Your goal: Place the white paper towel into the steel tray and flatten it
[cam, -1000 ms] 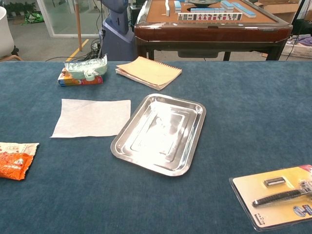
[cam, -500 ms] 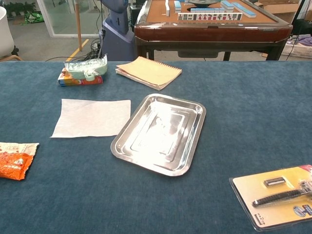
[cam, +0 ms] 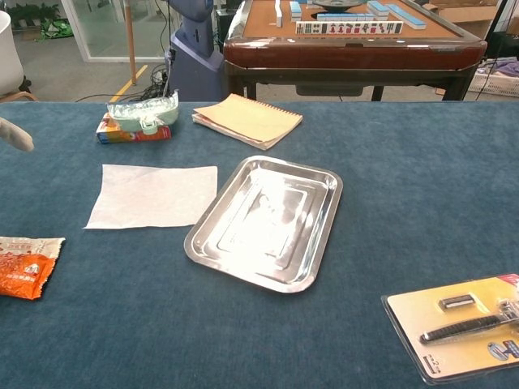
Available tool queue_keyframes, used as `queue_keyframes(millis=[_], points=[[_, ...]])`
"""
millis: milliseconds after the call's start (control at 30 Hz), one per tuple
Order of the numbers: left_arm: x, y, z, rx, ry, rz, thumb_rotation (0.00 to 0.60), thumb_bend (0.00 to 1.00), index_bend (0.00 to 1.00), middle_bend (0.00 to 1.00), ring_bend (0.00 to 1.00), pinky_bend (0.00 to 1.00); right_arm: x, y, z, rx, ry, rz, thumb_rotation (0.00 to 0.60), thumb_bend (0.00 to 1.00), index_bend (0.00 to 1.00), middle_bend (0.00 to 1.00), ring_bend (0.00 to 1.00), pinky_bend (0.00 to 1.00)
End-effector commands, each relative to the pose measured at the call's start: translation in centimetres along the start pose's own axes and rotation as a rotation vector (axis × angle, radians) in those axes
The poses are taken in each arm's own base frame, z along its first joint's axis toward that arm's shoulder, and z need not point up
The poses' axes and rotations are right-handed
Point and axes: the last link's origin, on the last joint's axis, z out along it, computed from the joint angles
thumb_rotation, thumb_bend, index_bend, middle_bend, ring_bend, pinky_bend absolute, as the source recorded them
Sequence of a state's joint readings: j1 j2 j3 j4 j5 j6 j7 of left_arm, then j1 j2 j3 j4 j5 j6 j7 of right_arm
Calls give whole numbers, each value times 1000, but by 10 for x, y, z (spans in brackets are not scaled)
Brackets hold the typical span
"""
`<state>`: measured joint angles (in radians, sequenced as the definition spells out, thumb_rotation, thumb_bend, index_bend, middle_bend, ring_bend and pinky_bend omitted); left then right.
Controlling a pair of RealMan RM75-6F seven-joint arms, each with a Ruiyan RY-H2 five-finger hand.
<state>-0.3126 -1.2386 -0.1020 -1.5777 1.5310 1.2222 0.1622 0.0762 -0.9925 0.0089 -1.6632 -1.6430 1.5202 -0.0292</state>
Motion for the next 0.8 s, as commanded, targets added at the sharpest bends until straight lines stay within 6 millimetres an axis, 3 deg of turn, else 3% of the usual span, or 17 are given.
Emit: queue_keyframes(millis=[33, 300, 800], points=[[-9, 3, 20, -15, -31, 7, 600, 300, 270, 197, 171, 44, 0, 0, 0, -2, -2, -1, 600, 261, 248, 198, 82, 184], [-29, 5, 46, -47, -69, 36, 600, 285, 270, 197, 171, 43, -3, 2, 1, -10, -13, 1, 600, 261, 248, 198, 82, 184], [-62, 15, 72, -53, -107, 46, 600, 258, 279, 197, 171, 43, -4, 4, -1, -22, -20, 0, 600, 261, 248, 198, 82, 184]])
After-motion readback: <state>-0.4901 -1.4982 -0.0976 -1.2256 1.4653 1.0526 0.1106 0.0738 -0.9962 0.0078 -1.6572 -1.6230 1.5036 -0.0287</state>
